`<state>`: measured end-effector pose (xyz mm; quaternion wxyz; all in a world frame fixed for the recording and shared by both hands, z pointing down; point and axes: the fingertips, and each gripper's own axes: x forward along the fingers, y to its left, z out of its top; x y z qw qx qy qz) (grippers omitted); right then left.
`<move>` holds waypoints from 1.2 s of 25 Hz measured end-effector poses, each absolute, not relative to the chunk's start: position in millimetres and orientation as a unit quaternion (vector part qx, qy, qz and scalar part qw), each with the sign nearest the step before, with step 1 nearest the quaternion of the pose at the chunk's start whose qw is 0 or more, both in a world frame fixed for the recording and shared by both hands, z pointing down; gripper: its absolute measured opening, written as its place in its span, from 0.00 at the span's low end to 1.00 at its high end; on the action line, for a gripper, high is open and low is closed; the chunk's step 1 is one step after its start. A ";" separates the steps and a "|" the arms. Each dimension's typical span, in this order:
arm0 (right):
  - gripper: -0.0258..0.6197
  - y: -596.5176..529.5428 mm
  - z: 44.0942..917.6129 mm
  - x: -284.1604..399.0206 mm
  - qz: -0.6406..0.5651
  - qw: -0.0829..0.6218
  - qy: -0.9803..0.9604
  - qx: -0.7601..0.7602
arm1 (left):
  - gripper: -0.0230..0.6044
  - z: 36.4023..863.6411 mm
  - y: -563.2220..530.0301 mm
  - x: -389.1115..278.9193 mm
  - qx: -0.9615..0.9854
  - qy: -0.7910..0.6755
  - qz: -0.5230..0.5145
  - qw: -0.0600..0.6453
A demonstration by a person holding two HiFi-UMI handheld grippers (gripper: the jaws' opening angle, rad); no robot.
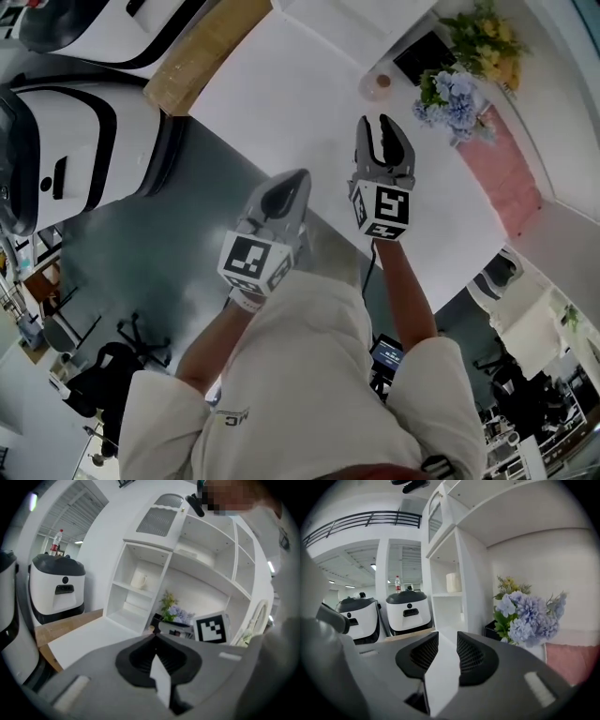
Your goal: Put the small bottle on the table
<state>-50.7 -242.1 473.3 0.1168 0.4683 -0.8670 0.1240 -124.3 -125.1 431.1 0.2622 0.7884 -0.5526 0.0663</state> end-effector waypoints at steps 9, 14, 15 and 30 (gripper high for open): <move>0.04 -191.6 418.9 -22.2 0.093 0.140 -0.884 0.437 | 0.04 394.2 -103.8 -119.0 0.799 -0.547 0.062 0.242; 0.04 -167.4 383.6 -8.0 0.117 0.132 -0.887 0.427 | 0.04 365.3 -93.0 -117.8 0.806 -0.547 0.052 0.222; 0.04 -163.5 375.1 -6.2 0.121 0.128 -0.888 0.425 | 0.04 358.8 -91.6 -118.3 0.806 -0.548 0.048 0.218; 0.04 -112.0 292.9 28.3 0.117 0.077 -0.889 0.436 | 0.04 296.2 -79.7 -111.3 0.814 -0.558 0.005 0.162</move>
